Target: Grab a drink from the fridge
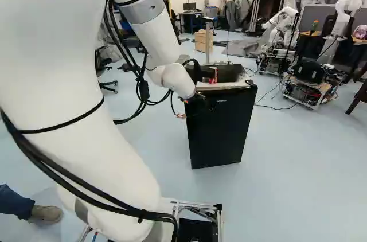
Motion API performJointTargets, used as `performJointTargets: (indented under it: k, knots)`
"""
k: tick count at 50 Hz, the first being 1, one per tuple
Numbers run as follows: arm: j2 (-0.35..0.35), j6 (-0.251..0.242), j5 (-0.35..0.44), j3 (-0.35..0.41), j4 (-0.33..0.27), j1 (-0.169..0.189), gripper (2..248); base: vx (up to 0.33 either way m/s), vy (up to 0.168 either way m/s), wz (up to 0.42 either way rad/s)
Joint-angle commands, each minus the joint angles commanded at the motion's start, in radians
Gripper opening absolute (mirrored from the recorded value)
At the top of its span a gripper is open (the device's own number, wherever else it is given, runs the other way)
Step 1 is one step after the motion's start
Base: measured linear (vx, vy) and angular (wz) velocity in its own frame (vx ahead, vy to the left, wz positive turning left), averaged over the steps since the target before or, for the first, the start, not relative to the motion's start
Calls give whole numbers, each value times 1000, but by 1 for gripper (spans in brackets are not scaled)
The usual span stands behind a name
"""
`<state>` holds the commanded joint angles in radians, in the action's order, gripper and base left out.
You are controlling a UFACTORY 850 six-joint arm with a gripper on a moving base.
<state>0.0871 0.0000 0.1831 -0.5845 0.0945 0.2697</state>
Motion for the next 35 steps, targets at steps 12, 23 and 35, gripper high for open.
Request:
performJointTargets:
  k: [12, 23, 35]
  knots:
    - [23, 0, 0, -25, 0, -6, 247, 0, 0, 0]
    - [47, 0, 0, -52, 0, -15, 247, 0, 0, 0]
    - [75, 0, 0, -83, 0, -27, 247, 0, 0, 0]
